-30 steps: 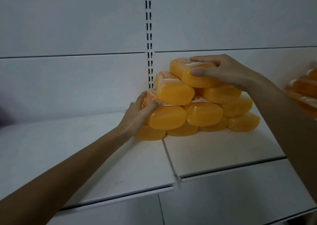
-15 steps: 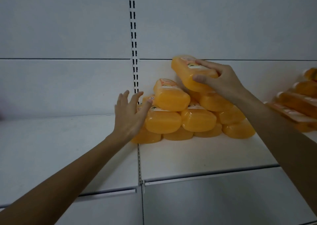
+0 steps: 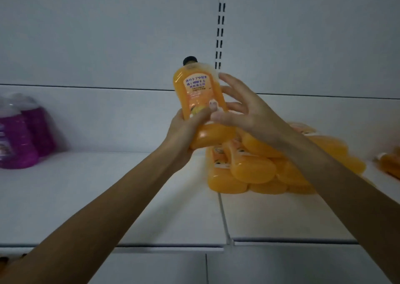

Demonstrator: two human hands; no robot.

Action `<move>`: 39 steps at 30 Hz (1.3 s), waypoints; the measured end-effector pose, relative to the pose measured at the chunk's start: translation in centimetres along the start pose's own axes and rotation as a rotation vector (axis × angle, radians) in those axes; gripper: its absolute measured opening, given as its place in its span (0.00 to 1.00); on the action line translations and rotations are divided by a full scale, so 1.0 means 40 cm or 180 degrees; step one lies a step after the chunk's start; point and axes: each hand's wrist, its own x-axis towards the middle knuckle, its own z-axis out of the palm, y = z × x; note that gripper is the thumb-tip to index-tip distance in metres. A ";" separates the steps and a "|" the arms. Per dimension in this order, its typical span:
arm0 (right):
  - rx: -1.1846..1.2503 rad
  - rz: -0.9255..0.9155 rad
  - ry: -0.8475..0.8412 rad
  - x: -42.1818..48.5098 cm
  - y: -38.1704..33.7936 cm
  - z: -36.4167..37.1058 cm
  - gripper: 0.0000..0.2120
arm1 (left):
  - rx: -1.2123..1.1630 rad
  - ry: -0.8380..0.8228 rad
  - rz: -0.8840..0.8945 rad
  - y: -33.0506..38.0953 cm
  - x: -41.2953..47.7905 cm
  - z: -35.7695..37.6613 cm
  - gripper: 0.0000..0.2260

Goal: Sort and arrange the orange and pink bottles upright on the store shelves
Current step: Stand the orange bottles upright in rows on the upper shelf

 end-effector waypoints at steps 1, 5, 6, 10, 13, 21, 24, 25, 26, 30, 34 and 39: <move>0.0078 0.0090 0.0057 0.021 -0.005 0.013 0.44 | 0.0198 0.0059 0.0029 -0.008 -0.004 -0.035 0.29; -0.0156 0.0098 -0.0031 0.092 -0.013 0.086 0.51 | 0.0942 -0.0048 -0.0021 -0.033 -0.042 -0.143 0.34; -0.0208 0.0112 -0.0170 0.101 -0.012 0.107 0.51 | 0.1047 -0.0076 -0.0059 -0.043 -0.053 -0.165 0.33; -0.0447 0.0309 -0.0441 0.114 0.021 0.189 0.47 | 0.1564 -0.0025 -0.0227 -0.095 -0.077 -0.262 0.27; -0.0514 0.0222 -0.0312 0.125 0.034 0.249 0.46 | 0.1886 0.0034 -0.0343 -0.103 -0.078 -0.316 0.31; -0.1079 -0.0185 0.0020 0.246 0.068 0.388 0.46 | 0.4952 -0.0192 -0.0167 -0.117 -0.127 -0.452 0.32; -0.1305 -0.0112 0.0195 0.294 0.088 0.419 0.45 | 0.5117 -0.0419 -0.0271 -0.122 -0.125 -0.475 0.26; -0.1392 -0.0099 0.0238 0.305 0.094 0.428 0.45 | 0.5169 -0.0450 -0.0233 -0.124 -0.124 -0.474 0.24; -0.1457 -0.0088 0.0286 0.316 0.101 0.438 0.45 | 0.5186 -0.0457 -0.0208 -0.126 -0.125 -0.471 0.24; -0.1594 -0.0006 0.0441 0.346 0.117 0.461 0.45 | 0.5178 -0.0466 -0.0203 -0.130 -0.125 -0.471 0.24; -0.1797 0.0030 0.0466 0.352 0.117 0.469 0.46 | 0.5192 -0.0508 -0.0190 -0.127 -0.127 -0.470 0.24; -0.2656 0.0142 0.0417 0.353 0.092 0.456 0.52 | 0.5252 -0.0517 -0.0270 -0.120 -0.124 -0.465 0.24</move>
